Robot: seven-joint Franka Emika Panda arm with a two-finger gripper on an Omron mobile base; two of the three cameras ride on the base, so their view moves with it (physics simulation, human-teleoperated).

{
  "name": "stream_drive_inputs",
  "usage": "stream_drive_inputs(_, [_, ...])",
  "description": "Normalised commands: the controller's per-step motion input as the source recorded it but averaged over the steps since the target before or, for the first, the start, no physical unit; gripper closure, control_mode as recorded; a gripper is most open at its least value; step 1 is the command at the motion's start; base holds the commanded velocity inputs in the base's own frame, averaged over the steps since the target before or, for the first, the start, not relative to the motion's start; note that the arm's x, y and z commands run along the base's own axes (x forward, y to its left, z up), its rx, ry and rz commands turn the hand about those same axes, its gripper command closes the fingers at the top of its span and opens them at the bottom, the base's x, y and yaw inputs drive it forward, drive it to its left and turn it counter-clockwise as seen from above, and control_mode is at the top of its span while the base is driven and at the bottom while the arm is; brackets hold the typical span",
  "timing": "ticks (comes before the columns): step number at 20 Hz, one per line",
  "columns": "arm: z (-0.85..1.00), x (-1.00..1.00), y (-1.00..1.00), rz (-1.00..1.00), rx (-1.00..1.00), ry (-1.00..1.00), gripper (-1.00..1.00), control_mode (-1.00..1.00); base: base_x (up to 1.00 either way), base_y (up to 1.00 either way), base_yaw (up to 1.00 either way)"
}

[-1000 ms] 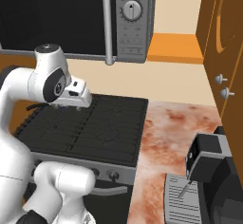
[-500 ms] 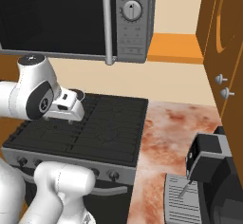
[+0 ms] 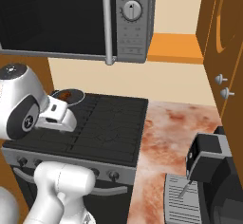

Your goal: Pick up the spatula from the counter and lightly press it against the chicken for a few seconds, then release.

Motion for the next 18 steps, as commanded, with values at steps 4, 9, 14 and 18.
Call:
stream_drive_inputs(4, [0.07,-0.44,0.00,0.00,0.00,-0.06,-1.00,-1.00,0.00,0.00,0.00])
stream_drive_inputs(9, [0.03,-0.42,0.00,0.00,0.00,-0.04,-1.00,-1.00,0.00,0.00,0.00])
stream_drive_inputs(14, [0.00,0.00,0.00,0.00,0.00,0.00,-1.00,1.00,-0.34,0.00,0.00])
stream_drive_inputs(18, [0.00,0.00,0.00,0.00,0.00,0.00,-1.00,1.00,-0.32,0.00,-0.02])
